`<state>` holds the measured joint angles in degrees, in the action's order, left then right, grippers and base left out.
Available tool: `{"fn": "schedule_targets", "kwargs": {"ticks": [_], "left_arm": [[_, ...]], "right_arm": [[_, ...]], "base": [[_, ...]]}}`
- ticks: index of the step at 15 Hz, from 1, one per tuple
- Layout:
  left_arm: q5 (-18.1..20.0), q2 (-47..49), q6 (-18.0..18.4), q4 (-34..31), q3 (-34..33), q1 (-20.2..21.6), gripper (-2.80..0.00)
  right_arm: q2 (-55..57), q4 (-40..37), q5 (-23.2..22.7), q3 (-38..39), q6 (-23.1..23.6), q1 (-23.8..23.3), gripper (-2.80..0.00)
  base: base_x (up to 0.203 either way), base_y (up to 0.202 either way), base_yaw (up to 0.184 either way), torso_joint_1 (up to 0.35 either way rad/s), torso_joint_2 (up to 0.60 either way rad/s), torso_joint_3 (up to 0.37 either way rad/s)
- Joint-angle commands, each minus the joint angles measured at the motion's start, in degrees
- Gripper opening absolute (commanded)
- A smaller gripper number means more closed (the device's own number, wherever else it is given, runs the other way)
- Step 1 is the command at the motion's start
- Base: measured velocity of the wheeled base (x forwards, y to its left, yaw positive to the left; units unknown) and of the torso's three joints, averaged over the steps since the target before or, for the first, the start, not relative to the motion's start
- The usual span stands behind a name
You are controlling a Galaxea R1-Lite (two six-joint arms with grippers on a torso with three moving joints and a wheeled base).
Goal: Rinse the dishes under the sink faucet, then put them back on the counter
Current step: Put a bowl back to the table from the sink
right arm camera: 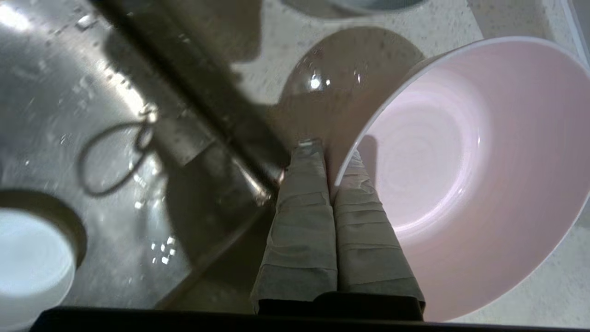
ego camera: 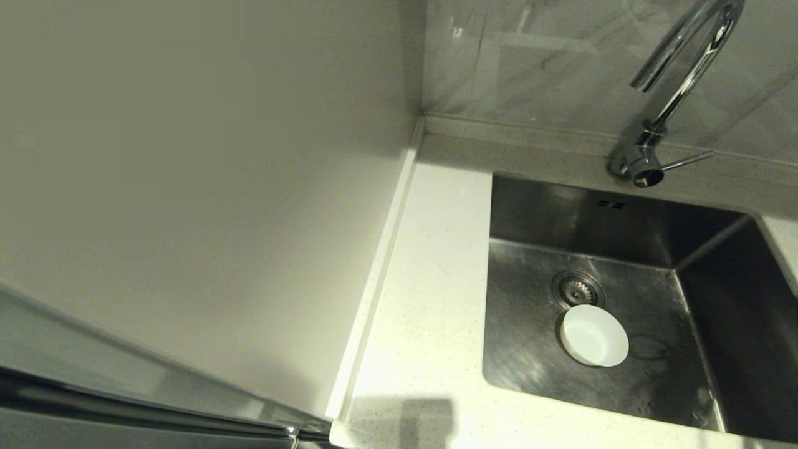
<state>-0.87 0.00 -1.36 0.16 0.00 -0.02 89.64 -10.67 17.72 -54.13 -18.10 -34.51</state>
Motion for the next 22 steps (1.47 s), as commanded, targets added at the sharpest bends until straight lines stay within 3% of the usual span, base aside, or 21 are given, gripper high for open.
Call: {"fn": "schedule_targets", "kwargs": {"ticks": [1,8,9,18,20,22], "left_arm": [[-0.01,-0.18,-0.04,0.02,0.0,0.02,-2.8],[-0.01,-0.18,0.04,0.02,0.0,0.02,-2.8],[-0.01,-0.18,0.02,0.02,0.0,0.02,-2.8],[-0.01,-0.21,-0.05,0.02,0.0,-0.02,-2.8],[-0.01,-0.18,-0.05,0.02,0.0,0.02,-2.8],[-0.01,-0.18,-0.05,0.02,0.0,0.02,-2.8]], "right_arm": [[5.4,1.97,0.19,-0.19,-0.09,-1.71,-2.8],[10.99,4.43,0.21,-3.62,0.09,-5.83,-2.8],[10.81,4.51,0.14,-3.79,0.01,-5.84,0.0],[0.75,4.21,-0.39,-4.55,-0.12,-5.98,0.0],[-5.14,2.57,-2.5,-5.39,-0.1,-5.59,0.0],[-8.9,-2.3,-6.56,-8.01,-0.28,-1.78,0.0]], "base": [[0.0,0.0,0.0,0.0,0.0,0.0],[0.0,0.0,0.0,0.0,0.0,0.0],[0.0,0.0,0.0,0.0,0.0,0.0],[0.0,0.0,0.0,0.0,0.0,0.0],[0.0,0.0,0.0,0.0,0.0,0.0],[0.0,0.0,0.0,0.0,0.0,0.0]]}}
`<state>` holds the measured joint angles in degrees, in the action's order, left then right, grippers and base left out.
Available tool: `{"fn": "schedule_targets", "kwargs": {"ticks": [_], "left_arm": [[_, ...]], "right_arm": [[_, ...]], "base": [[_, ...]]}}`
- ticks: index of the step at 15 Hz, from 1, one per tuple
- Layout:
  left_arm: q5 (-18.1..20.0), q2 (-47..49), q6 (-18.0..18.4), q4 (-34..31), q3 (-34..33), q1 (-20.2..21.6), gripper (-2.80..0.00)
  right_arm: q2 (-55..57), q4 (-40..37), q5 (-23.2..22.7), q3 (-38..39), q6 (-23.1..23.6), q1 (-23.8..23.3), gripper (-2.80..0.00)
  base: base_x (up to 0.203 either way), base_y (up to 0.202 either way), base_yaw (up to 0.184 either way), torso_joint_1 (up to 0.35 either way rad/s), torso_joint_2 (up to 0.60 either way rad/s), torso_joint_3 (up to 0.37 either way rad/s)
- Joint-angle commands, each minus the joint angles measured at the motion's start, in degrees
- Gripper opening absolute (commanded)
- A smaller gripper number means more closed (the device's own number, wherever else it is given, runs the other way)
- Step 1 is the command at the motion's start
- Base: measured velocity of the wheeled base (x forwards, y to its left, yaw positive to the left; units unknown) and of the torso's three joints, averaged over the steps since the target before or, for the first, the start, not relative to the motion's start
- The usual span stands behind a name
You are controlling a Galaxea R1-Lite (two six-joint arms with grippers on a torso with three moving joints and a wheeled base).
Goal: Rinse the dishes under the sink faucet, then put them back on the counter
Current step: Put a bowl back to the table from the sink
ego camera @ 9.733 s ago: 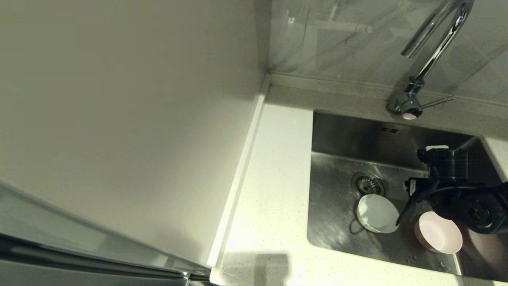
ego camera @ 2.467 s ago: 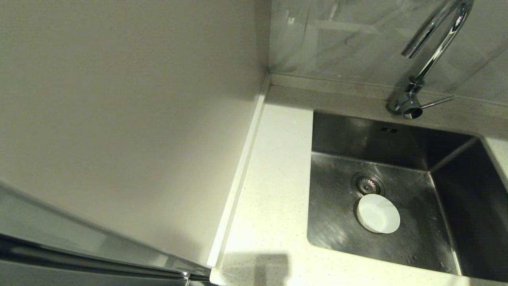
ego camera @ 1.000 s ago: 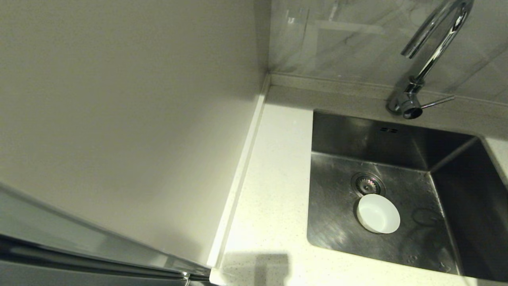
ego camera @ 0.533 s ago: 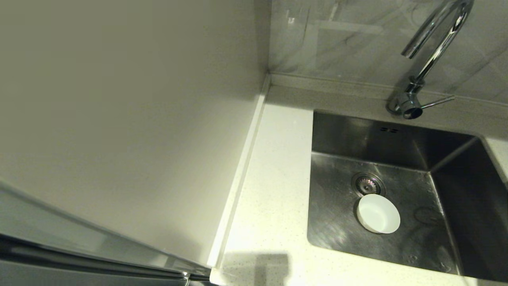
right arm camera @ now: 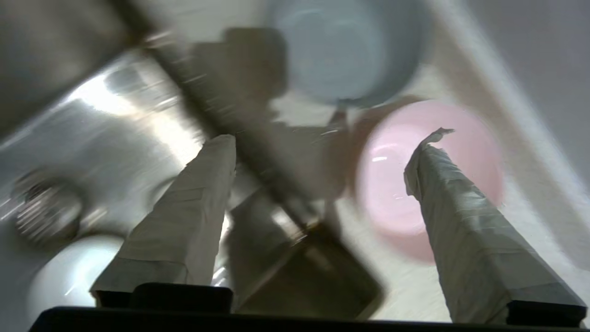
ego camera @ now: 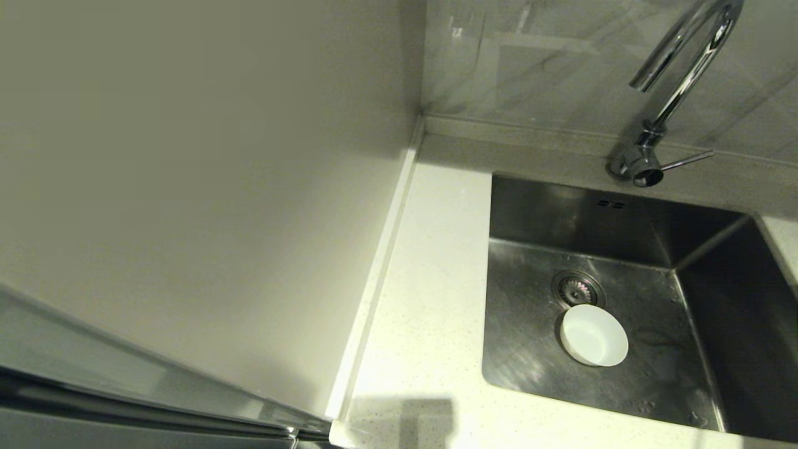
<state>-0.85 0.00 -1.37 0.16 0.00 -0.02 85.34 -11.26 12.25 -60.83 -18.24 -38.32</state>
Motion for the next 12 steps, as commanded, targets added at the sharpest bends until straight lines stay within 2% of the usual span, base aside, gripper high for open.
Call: {"fn": "schedule_targets", "kwargs": {"ticks": [1,4,6,10,12], "left_arm": [[-0.03,-0.18,-0.04,0.02,0.0,0.02,-2.8],[-0.03,-0.25,0.01,0.02,0.0,0.02,-2.8],[-0.03,-0.18,-0.02,0.02,0.0,0.01,-2.8],[-0.03,-0.18,-0.04,0.02,0.0,0.02,-2.8],[-0.03,-0.18,-0.04,0.02,0.0,0.02,-2.8]], "right_arm": [[-4.96,-3.44,-2.31,-2.25,-0.38,5.2,0.0],[-3.61,-4.75,-6.16,-2.91,-0.62,16.28,0.0],[1.49,-4.76,-9.09,-3.08,-0.39,21.38,0.0],[15.34,-1.29,-10.56,-3.18,2.75,23.77,0.0],[20.33,2.95,-10.61,-3.64,7.37,23.83,0.0]], "base": [[0.0,0.0,0.0,0.0,0.0,0.0],[0.0,0.0,0.0,0.0,0.0,0.0],[0.0,0.0,0.0,0.0,0.0,0.0],[0.0,0.0,0.0,0.0,0.0,0.0],[0.0,0.0,0.0,0.0,0.0,0.0]]}}
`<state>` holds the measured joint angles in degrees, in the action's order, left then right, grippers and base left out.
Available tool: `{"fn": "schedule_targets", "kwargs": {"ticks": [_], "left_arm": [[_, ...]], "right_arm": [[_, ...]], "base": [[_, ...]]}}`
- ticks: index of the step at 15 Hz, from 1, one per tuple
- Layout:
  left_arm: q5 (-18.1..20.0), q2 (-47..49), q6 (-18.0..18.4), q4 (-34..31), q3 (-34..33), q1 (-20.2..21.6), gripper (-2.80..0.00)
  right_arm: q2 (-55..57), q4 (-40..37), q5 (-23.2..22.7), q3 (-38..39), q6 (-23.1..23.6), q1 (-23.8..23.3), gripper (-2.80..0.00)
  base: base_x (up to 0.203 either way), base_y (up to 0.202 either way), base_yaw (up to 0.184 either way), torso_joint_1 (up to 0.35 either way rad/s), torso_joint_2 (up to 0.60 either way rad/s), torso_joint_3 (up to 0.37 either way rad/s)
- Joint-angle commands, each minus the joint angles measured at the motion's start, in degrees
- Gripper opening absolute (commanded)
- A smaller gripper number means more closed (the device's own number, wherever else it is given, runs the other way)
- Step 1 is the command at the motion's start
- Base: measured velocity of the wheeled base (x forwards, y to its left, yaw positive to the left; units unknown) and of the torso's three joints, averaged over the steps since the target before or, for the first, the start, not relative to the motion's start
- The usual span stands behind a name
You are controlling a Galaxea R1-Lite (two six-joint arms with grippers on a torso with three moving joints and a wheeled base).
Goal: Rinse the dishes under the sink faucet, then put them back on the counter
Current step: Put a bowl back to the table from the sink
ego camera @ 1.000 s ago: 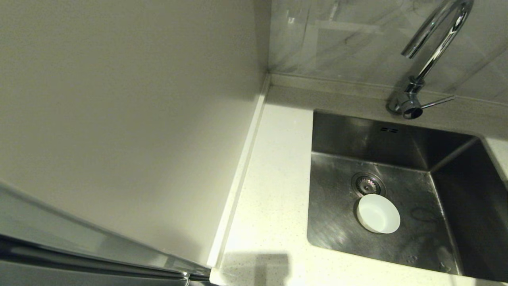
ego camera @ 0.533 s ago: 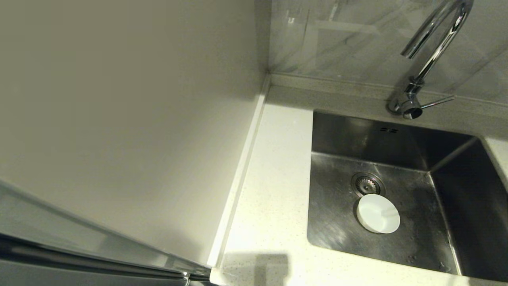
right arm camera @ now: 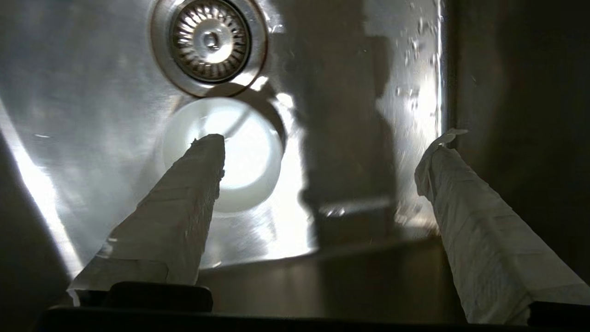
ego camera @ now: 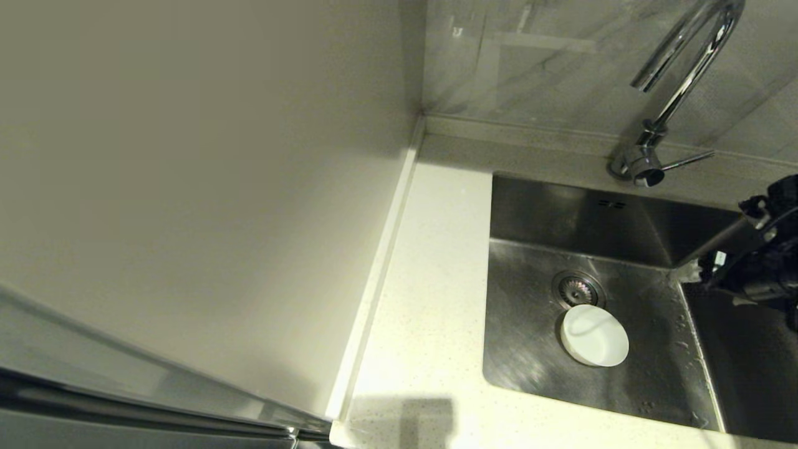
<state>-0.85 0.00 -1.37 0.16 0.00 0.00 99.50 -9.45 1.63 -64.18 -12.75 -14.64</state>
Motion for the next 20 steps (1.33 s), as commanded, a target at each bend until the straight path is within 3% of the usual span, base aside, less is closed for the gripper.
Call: {"fn": "schedule_targets", "kwargs": {"ticks": [1,5,9,12,20], "left_arm": [[-0.03,-0.22,-0.03,0.02,0.0,-0.04,-2.8],[-0.03,-0.18,-0.03,0.02,0.0,-0.02,-2.8],[-0.03,-0.18,-0.03,0.02,0.0,-0.08,-2.8],[-0.03,-0.18,-0.03,0.02,0.0,-0.07,-2.8],[-0.03,-0.18,-0.03,0.02,0.0,0.0,-2.8]], "right_arm": [[7.26,1.53,0.03,-1.6,4.93,0.08,0.0],[7.51,-2.12,-0.98,-2.81,13.47,0.32,0.0],[8.7,-4.66,-8.32,-1.73,21.28,0.32,0.0],[12.44,-5.25,-10.38,-2.67,28.05,0.4,0.0],[21.34,-3.22,-10.33,-7.1,30.31,0.32,0.0]], "base": [[0.0,0.0,0.0,0.0,0.0,0.0],[0.0,0.0,0.0,0.0,0.0,0.0],[0.0,0.0,0.0,0.0,0.0,0.0],[0.0,0.0,0.0,0.0,0.0,0.0],[0.0,0.0,0.0,0.0,0.0,0.0]]}}
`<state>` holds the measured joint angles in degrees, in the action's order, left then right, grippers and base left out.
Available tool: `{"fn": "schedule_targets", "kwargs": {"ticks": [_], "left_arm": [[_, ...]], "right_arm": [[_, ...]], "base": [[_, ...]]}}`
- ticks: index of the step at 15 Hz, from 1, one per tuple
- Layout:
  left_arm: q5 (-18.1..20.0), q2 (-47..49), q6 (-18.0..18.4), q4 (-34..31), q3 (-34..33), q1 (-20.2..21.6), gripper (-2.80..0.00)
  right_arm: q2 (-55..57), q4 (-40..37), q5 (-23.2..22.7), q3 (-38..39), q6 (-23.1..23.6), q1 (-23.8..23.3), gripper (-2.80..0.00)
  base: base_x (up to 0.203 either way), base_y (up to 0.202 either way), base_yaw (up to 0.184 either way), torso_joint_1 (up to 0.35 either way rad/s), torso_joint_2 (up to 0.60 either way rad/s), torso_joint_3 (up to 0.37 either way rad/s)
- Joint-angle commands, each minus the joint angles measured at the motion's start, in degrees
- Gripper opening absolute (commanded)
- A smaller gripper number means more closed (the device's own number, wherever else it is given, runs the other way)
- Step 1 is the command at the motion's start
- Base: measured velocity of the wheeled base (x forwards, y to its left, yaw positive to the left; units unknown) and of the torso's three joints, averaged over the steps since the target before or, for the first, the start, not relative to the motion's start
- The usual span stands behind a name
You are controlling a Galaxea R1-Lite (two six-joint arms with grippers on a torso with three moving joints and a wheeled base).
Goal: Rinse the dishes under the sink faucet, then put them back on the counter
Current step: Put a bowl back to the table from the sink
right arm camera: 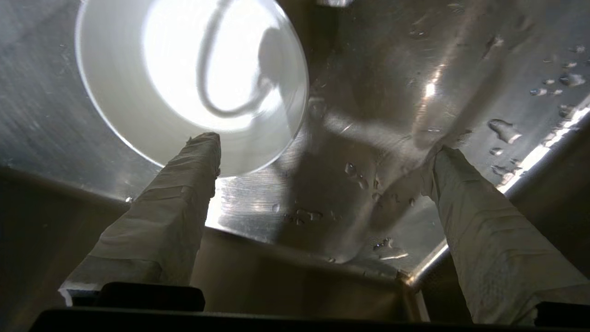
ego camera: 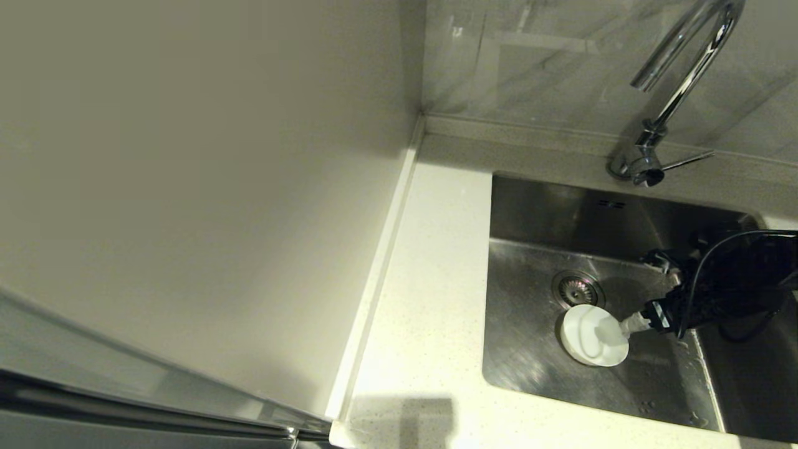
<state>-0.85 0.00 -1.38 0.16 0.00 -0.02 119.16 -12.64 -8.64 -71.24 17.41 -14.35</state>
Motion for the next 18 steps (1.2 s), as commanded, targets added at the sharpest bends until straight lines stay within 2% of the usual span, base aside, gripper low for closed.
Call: {"fn": "schedule_targets", "kwargs": {"ticks": [1,10,14,18], "left_arm": [[-0.03,-0.18,-0.03,0.02,0.0,0.02,-2.8],[-0.03,-0.18,-0.03,0.02,0.0,-0.01,-2.8],[-0.03,-0.26,-0.01,0.02,0.0,-0.05,-2.8],[-0.03,-0.18,-0.03,0.02,0.0,0.02,-2.8]], "right_arm": [[1.94,-0.01,-0.06,-0.04,0.16,0.02,0.0],[4.88,0.12,0.2,0.03,0.25,1.04,0.0],[7.6,4.91,1.52,0.14,0.3,2.39,0.0],[9.07,5.08,2.84,-0.04,0.25,2.83,0.0]], "base": [[0.0,0.0,0.0,0.0,0.0,0.0],[0.0,0.0,0.0,0.0,0.0,0.0],[0.0,0.0,0.0,0.0,0.0,0.0],[0.0,0.0,0.0,0.0,0.0,0.0]]}}
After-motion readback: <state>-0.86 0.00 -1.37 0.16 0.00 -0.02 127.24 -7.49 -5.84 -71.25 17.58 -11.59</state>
